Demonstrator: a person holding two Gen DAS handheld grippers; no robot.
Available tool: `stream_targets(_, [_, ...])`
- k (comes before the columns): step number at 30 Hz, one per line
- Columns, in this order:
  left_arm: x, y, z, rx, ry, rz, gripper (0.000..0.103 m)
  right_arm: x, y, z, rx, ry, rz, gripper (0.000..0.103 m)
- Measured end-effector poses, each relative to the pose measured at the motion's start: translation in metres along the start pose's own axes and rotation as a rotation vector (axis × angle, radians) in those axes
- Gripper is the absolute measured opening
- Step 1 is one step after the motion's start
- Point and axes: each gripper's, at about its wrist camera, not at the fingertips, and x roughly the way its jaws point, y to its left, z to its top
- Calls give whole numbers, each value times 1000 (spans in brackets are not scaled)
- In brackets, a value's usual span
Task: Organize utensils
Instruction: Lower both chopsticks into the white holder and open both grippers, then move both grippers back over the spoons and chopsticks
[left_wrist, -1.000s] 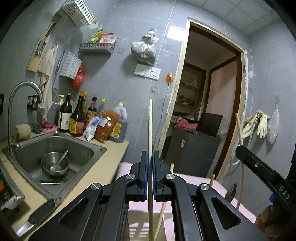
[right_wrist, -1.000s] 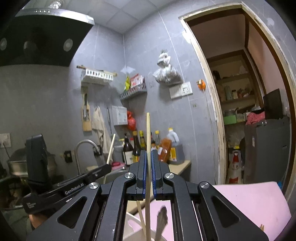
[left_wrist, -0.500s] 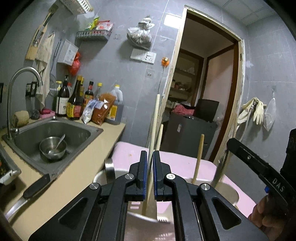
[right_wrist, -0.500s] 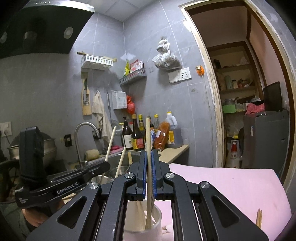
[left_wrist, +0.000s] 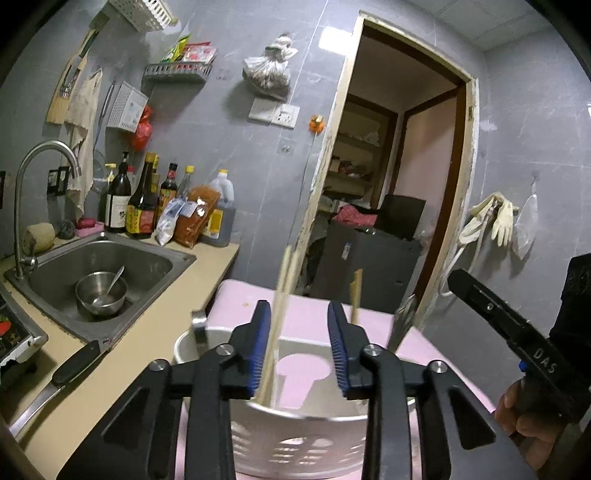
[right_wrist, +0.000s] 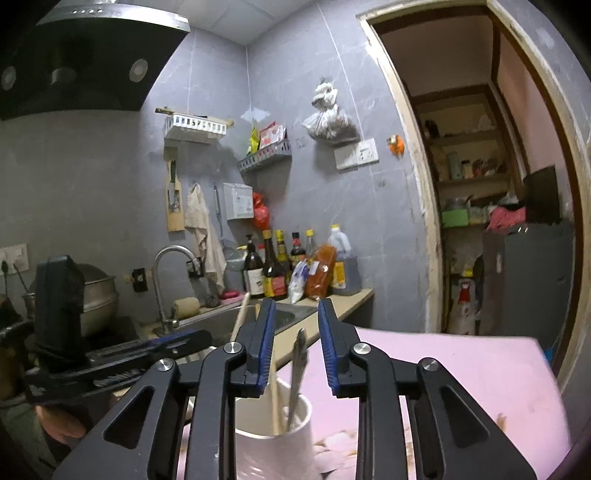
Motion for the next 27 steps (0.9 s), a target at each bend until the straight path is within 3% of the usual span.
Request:
stream_targets(2, [-3,-9,5,7,-13,-12,31,-7,-4,5,-12,-9,-23,26])
stream_targets(6, [-8,-30,14,30,-45,-28,45,-29,-18,16,-24,-42,-78,47])
stream_targets(13, [-11,-69,18,67,-84,-57,84,-71,-44,33,-59,-96,-171,80])
stream_targets(18, [-9,-94,16,82,-97,-69,97,-102,-62,37,-75,-121,-233,101])
stream_targets(27, [4,-134,-4,112,-34,-125,99,-138,-92,28,-99,-94,-309,103])
